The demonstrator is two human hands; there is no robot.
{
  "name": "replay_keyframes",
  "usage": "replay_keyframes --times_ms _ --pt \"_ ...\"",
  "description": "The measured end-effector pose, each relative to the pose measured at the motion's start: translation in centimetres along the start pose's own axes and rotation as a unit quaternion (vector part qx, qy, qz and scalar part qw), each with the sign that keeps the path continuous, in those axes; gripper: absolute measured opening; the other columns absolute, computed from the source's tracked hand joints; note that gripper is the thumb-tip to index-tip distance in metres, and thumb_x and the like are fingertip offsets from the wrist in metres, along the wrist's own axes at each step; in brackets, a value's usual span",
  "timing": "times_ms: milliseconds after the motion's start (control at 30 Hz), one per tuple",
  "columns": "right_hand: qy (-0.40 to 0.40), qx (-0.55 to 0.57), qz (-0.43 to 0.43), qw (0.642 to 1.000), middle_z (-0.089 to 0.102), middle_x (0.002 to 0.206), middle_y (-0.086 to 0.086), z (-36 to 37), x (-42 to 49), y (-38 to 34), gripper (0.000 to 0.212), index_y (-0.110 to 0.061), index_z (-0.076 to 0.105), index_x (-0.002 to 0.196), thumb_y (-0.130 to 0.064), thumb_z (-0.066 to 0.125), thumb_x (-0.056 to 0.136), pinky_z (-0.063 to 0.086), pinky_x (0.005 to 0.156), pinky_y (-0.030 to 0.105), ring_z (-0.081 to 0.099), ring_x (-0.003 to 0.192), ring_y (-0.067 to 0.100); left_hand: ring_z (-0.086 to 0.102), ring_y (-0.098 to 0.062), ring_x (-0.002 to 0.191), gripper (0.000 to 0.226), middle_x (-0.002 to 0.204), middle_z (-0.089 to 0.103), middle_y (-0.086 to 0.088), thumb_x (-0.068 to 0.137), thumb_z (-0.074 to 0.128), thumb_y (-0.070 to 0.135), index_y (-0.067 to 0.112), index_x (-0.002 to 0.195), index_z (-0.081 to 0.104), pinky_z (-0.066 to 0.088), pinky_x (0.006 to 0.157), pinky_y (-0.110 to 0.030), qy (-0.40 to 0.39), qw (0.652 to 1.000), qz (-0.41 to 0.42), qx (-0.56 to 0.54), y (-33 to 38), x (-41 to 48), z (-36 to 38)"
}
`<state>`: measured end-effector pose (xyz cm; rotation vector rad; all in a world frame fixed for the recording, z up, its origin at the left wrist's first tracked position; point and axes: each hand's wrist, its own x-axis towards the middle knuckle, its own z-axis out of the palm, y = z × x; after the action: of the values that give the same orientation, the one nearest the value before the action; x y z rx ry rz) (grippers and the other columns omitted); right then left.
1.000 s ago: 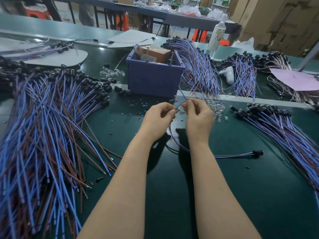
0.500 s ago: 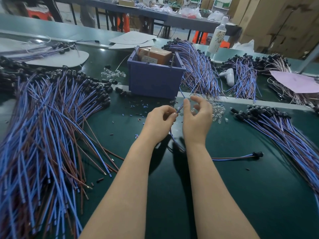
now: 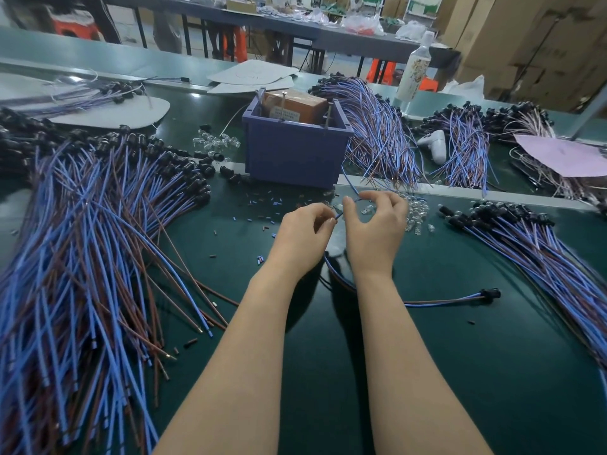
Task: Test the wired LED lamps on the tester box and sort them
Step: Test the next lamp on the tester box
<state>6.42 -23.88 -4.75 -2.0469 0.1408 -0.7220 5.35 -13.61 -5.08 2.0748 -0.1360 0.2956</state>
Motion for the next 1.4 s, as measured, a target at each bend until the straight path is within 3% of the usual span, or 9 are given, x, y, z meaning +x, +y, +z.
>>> replay_keyframes --times_ms 167,467,567,633,767,1000,1133,1267,1400 --pt "-0.009 0.022 0.032 0.999 0.046 0.124 0.009 0.11 0.24 0.19 0.028 -0.007 0.065 0.107 -0.028 0.064 0.088 0.023 0.088 0.009 0.042 0.121 0.020 0.051 -0.001 0.064 0.012 0.069 0.057 0.014 0.093 0.054 0.014 0.013 0.095 0.067 0.037 0.060 -0.003 0.016 1.000 0.004 0.006 0.02 0.10 0.10" --pt "0.000 -0.049 -0.035 0.998 0.048 0.126 0.010 0.26 -0.15 0.14 0.035 -0.010 0.061 0.123 -0.028 0.057 0.093 0.021 0.085 0.010 0.043 0.117 0.023 0.055 -0.015 0.073 0.014 0.078 0.062 0.003 0.093 0.053 0.012 0.010 0.093 0.067 0.038 0.065 -0.017 0.028 0.999 0.018 0.013 0.14 0.05 0.23" --pt "-0.003 0.005 0.022 1.000 0.049 0.122 0.011 0.22 -0.06 0.06 0.042 -0.008 0.055 0.125 -0.030 0.061 0.090 0.033 0.096 0.021 0.048 0.113 0.022 0.052 -0.010 0.068 0.013 0.075 0.060 0.005 0.093 0.053 0.012 0.011 0.092 0.066 0.035 0.060 -0.011 0.029 0.999 0.015 0.012 0.03 0.11 0.30" --pt "-0.001 0.027 0.040 0.999 0.054 0.115 0.010 0.20 0.00 0.16 0.035 -0.005 0.058 0.114 -0.028 0.064 0.088 0.037 0.086 0.019 0.053 0.102 0.022 0.050 -0.003 0.065 0.013 0.073 0.058 0.007 0.093 0.054 0.013 0.013 0.092 0.066 0.035 0.059 -0.005 0.026 0.999 0.015 0.018 -0.02 0.12 0.38" --pt "0.021 0.039 0.019 0.999 0.059 0.105 0.011 0.23 0.02 0.10 0.019 -0.005 0.062 0.101 -0.019 0.064 0.088 0.031 0.073 0.012 0.051 0.082 0.014 0.051 -0.011 0.067 0.013 0.074 0.059 0.005 0.093 0.054 0.013 0.012 0.092 0.067 0.033 0.060 -0.013 0.024 0.999 0.016 0.020 0.06 0.07 0.48" --pt "0.022 0.059 -0.009 0.998 0.058 0.096 0.008 0.35 -0.03 -0.11 0.011 -0.007 0.061 0.098 -0.010 0.060 0.088 0.042 0.074 0.020 0.054 0.075 0.015 0.053 -0.012 0.070 0.013 0.076 0.060 0.005 0.092 0.054 0.013 0.013 0.093 0.067 0.034 0.062 -0.014 0.018 0.999 0.013 0.025 0.11 0.05 0.35" --pt "0.014 0.086 0.008 0.996 0.063 0.094 0.011 0.24 0.14 0.03 0.012 -0.006 0.058 0.100 -0.006 0.058 0.088 0.041 0.069 0.015 0.052 0.070 0.011 0.053 -0.016 0.072 0.013 0.075 0.061 0.002 0.092 0.054 0.013 0.011 0.093 0.067 0.034 0.062 -0.016 0.024 0.999 0.008 0.022 0.10 0.08 0.38" --pt "-0.001 0.067 -0.019 0.998 0.060 0.094 0.012 0.13 0.18 0.12 0.013 -0.006 0.056 0.099 -0.001 0.054 0.087 0.041 0.072 0.019 0.051 0.073 0.015 0.054 -0.012 0.071 0.013 0.077 0.063 0.004 0.093 0.053 0.014 0.012 0.094 0.066 0.035 0.059 -0.004 0.030 1.000 -0.009 0.005 -0.04 0.14 0.32" --pt "-0.002 0.046 -0.044 0.998 0.060 0.093 0.013 0.20 0.02 0.18 0.011 -0.004 0.055 0.096 0.001 0.055 0.086 0.034 0.068 0.011 0.050 0.074 0.015 0.052 -0.006 0.066 0.013 0.072 0.059 0.009 0.093 0.054 0.014 0.014 0.093 0.066 0.034 0.058 0.000 0.036 0.999 -0.015 0.001 -0.09 0.14 0.20"
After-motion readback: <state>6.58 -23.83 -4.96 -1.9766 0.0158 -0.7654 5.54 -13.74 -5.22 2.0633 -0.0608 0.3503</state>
